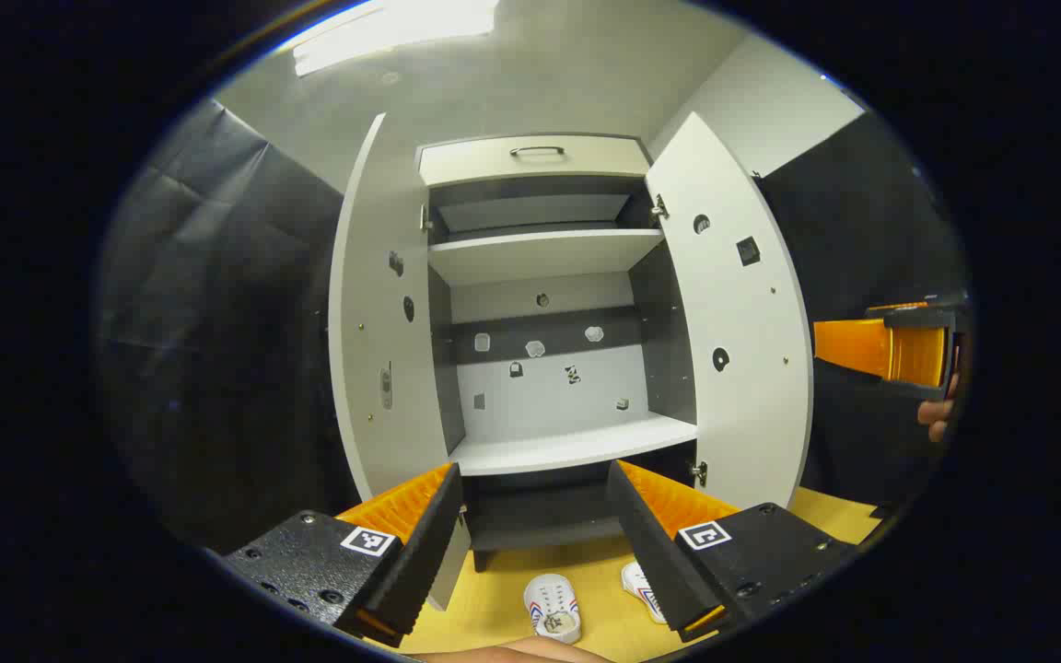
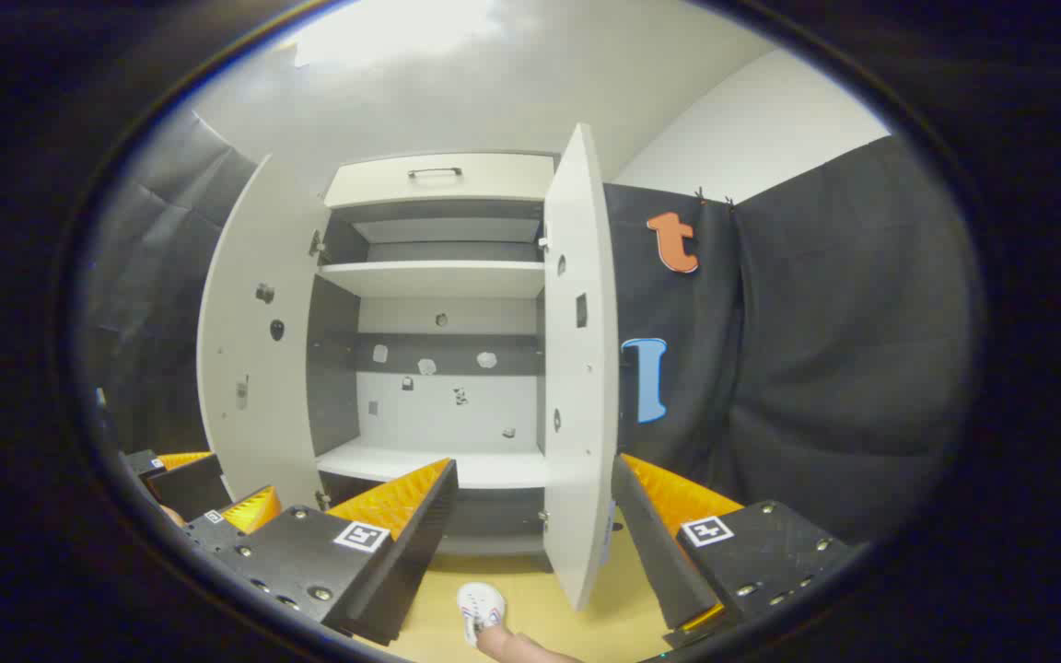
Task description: Grab one shoe with the right hand and put it into the shoe cabinet, grab the other shoe with the left hand and put it into the shoe cabinet; then close the right door with the right hand and the left door with the left hand.
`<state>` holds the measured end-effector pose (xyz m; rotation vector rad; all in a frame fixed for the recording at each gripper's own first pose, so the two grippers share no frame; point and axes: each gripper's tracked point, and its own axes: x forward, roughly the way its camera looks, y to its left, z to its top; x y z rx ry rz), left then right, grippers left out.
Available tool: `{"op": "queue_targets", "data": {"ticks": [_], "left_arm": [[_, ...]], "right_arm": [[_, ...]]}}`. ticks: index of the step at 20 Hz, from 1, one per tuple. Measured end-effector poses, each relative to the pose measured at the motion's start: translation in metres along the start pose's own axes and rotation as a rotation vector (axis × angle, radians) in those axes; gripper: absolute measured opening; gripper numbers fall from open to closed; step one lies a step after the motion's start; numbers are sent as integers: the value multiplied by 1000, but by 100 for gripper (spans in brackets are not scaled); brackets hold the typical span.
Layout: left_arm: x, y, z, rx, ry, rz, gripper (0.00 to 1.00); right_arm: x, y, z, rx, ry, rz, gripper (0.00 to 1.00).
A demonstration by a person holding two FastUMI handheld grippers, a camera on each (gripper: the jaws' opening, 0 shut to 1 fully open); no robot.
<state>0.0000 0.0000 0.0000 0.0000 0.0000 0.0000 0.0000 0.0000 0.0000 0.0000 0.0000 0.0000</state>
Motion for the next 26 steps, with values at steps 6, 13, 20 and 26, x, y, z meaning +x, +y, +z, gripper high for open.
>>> {"op": "queue_targets", "data": {"ticks": [6,13,20,26], "left_arm": [[1,49,31,-25,-50,74,99],[6,59,34,-41,-43,74,95],[8,61,30,-64,-35,57,96],[5,69,30,-79,-42,77,99]], "right_arm": [[0,12,7,-53,-15,-28,99],[-1,7,9,-39,-12,-32,99],[3,9,-1,-39,13,-17,99],[7,19,-19,-55,23,11,99]]}}
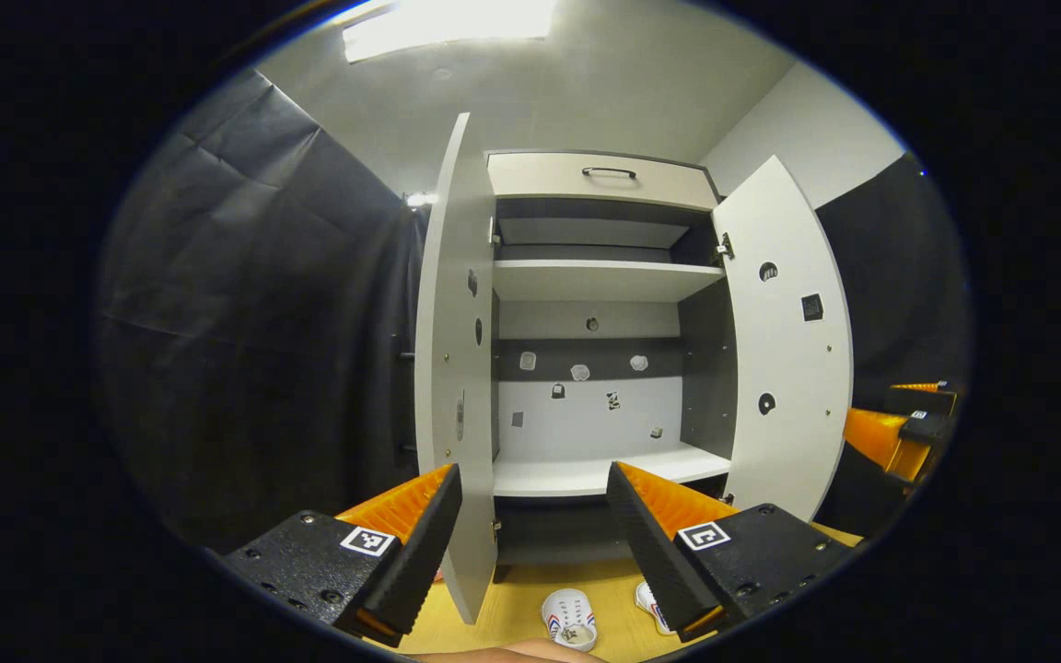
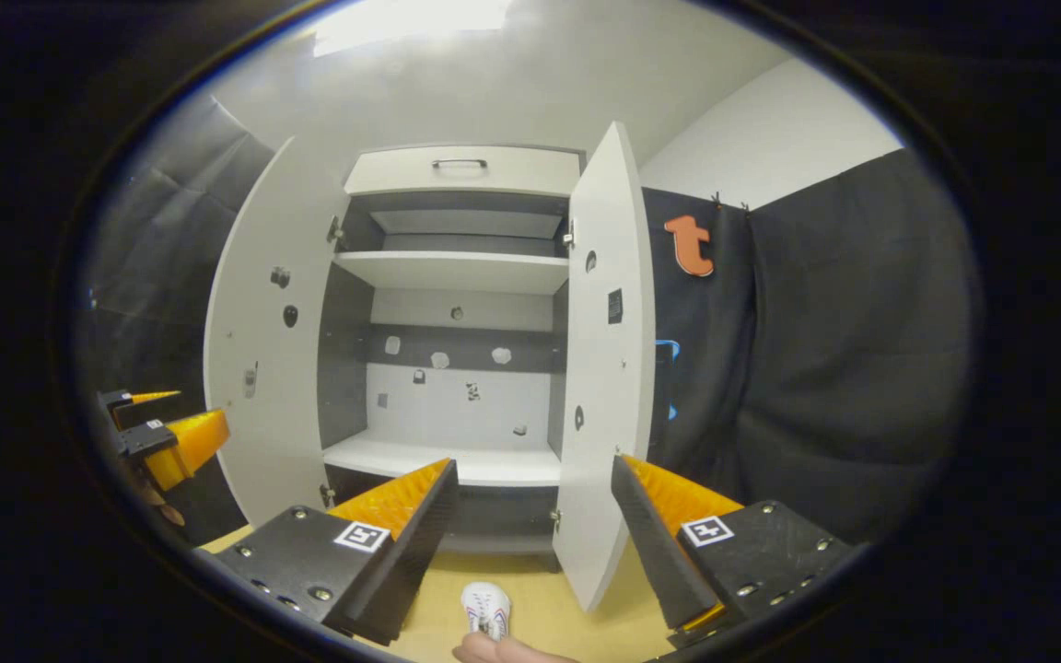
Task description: Grab one shoe with the right hand and put it into the shoe cabinet, grab the other shoe with the left hand and put it into the shoe cabinet; then close the right door with the right hand and the left door with the left hand.
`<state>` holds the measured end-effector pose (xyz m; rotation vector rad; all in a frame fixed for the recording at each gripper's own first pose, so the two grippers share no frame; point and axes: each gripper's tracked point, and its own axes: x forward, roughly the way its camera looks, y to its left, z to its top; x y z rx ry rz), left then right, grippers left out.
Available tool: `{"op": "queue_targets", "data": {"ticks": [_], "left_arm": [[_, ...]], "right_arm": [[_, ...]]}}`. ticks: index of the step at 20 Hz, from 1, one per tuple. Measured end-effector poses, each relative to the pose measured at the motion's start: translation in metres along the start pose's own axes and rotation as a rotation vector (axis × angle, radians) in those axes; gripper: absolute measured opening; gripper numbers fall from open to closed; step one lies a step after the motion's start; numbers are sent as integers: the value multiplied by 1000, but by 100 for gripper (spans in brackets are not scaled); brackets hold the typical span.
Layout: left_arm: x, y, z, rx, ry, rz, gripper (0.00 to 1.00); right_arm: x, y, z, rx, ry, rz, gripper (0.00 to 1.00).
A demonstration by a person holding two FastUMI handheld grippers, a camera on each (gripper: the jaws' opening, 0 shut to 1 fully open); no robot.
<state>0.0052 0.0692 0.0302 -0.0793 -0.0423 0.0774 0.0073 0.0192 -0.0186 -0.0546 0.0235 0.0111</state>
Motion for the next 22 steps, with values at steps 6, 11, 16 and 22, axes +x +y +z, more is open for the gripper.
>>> {"op": "queue_targets", "data": {"ticks": [6,11,16,22], "left_arm": [[2,4,-5,-11,3,1,96],[4,5,-20,-38,36,-5,96],[3,9,-29,-43,48,-26,97],[-2,32,-45,-58,46,18,97]], "right_arm": [[15,13,-44,-24,44,25,99],[26,35,-101,-30,93,70,99],[34,66,-209,-58,241,126,99],[39,84,-321,-82,377,139,96]]}}
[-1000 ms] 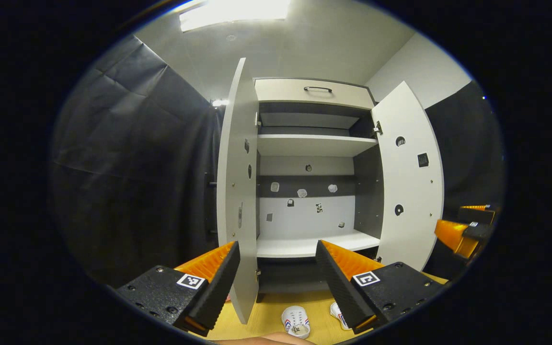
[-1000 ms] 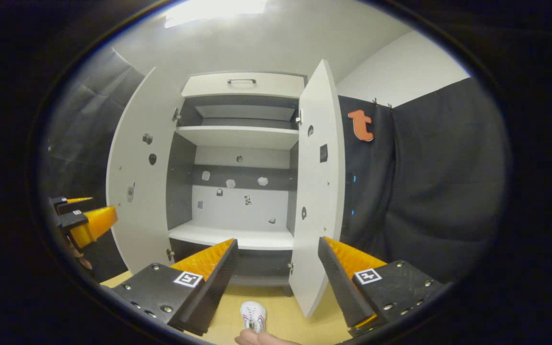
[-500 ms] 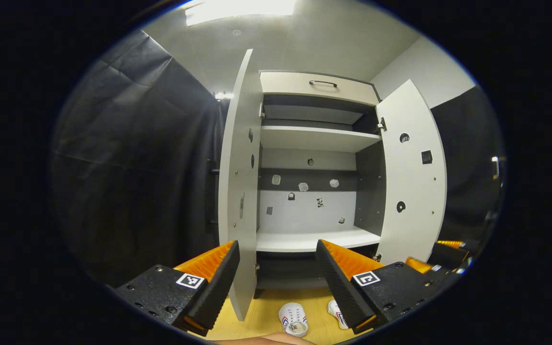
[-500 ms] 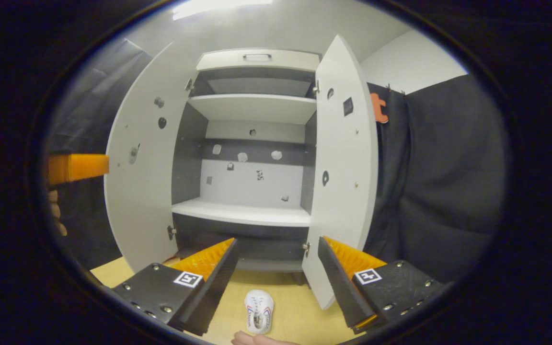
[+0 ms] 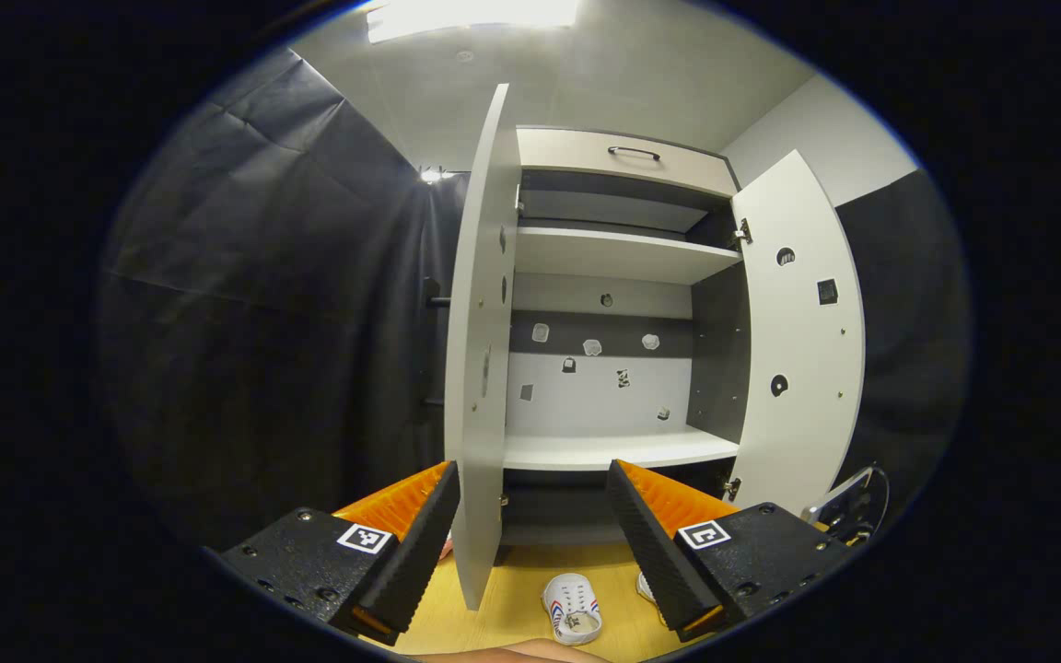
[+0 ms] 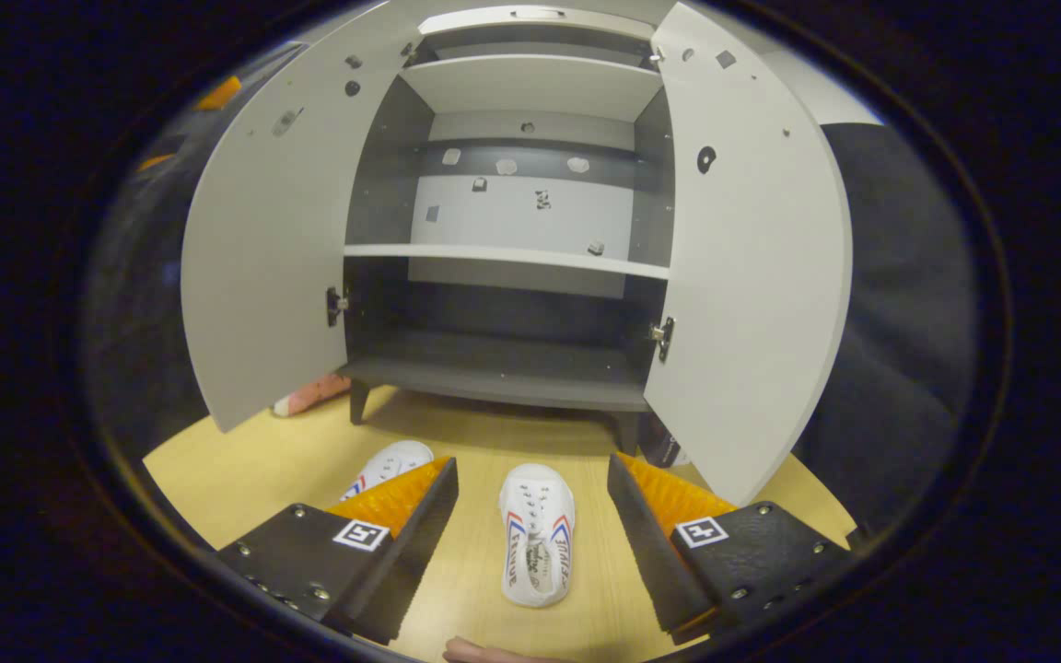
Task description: Grab one shoe with the right hand and put it into the shoe cabinet, grab the other shoe with the left hand and put it into the shoe cabinet; then close the right door with the right hand and the left door with the left hand.
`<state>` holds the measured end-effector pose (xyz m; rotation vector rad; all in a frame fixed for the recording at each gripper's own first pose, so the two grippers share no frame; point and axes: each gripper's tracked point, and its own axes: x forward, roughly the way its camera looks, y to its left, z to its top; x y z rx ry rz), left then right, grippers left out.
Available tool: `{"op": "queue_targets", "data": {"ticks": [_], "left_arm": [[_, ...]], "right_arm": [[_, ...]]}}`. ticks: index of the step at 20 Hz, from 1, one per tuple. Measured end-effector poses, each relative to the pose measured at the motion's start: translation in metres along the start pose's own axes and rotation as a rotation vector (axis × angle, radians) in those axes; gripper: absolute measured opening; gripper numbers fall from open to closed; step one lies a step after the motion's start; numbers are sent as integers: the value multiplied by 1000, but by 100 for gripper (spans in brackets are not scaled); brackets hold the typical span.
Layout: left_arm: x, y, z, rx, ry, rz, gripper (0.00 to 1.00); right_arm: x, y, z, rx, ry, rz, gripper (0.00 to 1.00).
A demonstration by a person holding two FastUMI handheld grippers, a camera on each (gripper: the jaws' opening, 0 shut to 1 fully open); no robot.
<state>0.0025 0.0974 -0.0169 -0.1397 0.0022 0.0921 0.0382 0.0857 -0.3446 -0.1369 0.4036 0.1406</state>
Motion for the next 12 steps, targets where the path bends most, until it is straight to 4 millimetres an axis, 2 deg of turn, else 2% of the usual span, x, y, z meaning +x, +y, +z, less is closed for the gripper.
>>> {"op": "queue_targets", "data": {"ticks": [2,5,7,10,12], "left_arm": [[-3,6,-10,-1,-1,9,98],[-12,1,-31,2,43,-45,98],[-14,2,-40,-3,56,-59,98],[-13,0,-53,34,77,-78,100],[-11,0,-53,50,61,-81,98]], "right_arm": [[20,5,-34,43,61,9,97],[48,9,-83,72,168,8,98],[62,17,-103,79,209,13,97],[79,16,-130,115,269,-17,77],[89,20,-133,132,264,-12,70]]}}
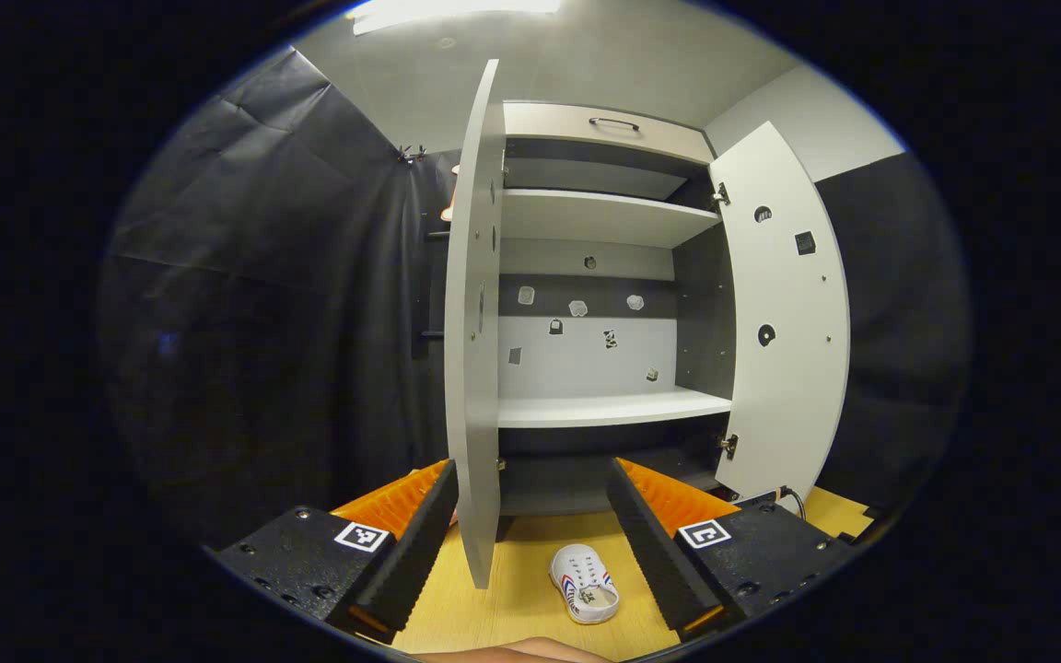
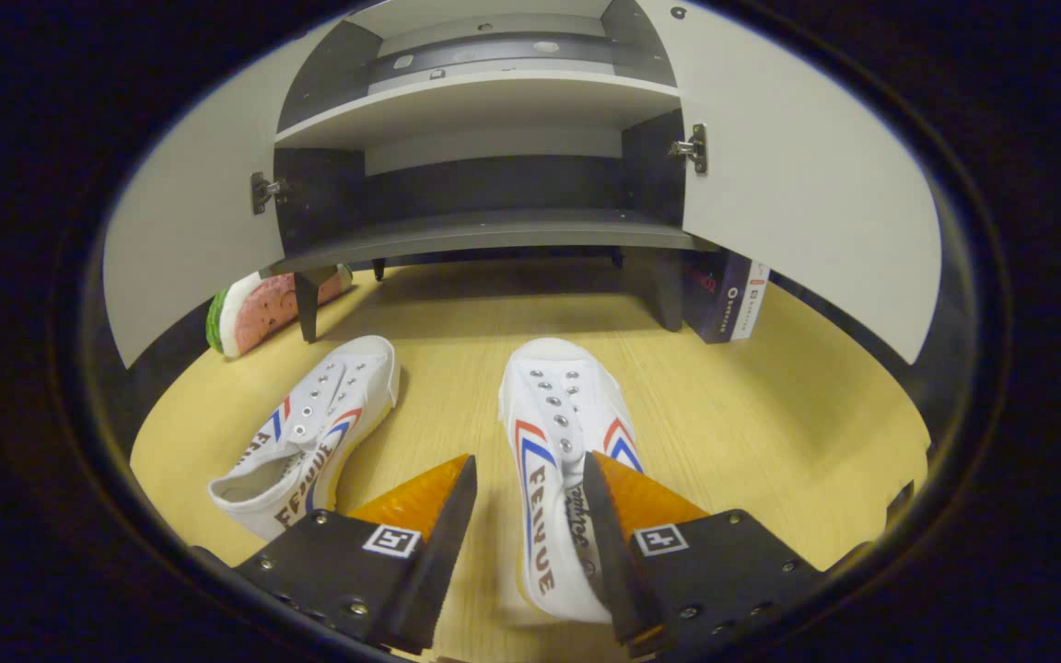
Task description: Grab one shoe with the right hand and put it into the shoe cabinet, grab the other shoe with the left hand and put it into the shoe cabinet; then close the right door with the right hand and the left door with the left hand.
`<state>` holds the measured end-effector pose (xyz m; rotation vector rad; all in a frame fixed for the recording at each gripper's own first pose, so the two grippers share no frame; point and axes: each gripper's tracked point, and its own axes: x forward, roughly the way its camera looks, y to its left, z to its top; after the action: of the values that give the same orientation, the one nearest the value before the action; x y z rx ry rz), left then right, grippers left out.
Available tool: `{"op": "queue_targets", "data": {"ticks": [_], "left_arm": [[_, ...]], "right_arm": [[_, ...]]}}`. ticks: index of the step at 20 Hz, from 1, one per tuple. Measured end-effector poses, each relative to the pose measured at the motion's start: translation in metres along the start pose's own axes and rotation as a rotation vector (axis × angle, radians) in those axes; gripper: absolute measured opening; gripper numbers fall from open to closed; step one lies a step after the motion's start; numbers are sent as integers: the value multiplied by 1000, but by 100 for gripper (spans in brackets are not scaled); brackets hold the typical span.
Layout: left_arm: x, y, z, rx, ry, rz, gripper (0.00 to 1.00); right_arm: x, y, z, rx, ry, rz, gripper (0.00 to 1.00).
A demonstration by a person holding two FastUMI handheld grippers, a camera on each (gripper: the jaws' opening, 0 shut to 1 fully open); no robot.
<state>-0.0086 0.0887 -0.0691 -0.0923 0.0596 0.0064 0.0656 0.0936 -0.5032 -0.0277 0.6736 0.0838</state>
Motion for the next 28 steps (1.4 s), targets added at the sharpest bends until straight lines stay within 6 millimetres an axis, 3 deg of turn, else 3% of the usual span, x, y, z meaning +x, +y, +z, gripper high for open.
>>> {"op": "queue_targets", "data": {"ticks": [2,3,4,5,6,7,8,9,14,16,19,22,28], "left_arm": [[-1,-6,-2,11,-6,-22,98],[-1,-10,-3,11,-7,-36,98],[0,-14,-3,12,-10,-49,98],[0,-17,-2,12,-14,-57,98],[1,-19,-1,11,-21,-58,98],[2,-21,-1,12,-25,-59,98],[2,-24,-2,11,-24,-62,98],[2,-26,-2,11,-21,-64,98],[2,-30,-3,45,-17,-56,100],[2,-34,-3,58,-22,-62,98],[5,-38,-4,53,-20,-61,98],[5,-39,-9,53,-3,-56,98],[0,-36,-8,45,-10,-58,100]], "right_arm": [[5,0,4,27,-20,-13,72],[7,1,6,23,-31,-25,67],[8,-6,9,-6,-53,-71,59],[26,-9,7,-5,-67,-70,48],[16,-6,10,3,-75,-79,28],[13,0,12,24,-85,-37,28],[9,3,-1,109,-35,-20,14],[15,0,8,120,-74,-30,1],[-2,-2,5,290,-58,94,1],[-15,-6,14,290,-101,113,1],[-50,-3,23,281,-143,138,1],[-87,-4,52,259,-213,166,1],[-177,-12,137,161,-412,147,1]]}}
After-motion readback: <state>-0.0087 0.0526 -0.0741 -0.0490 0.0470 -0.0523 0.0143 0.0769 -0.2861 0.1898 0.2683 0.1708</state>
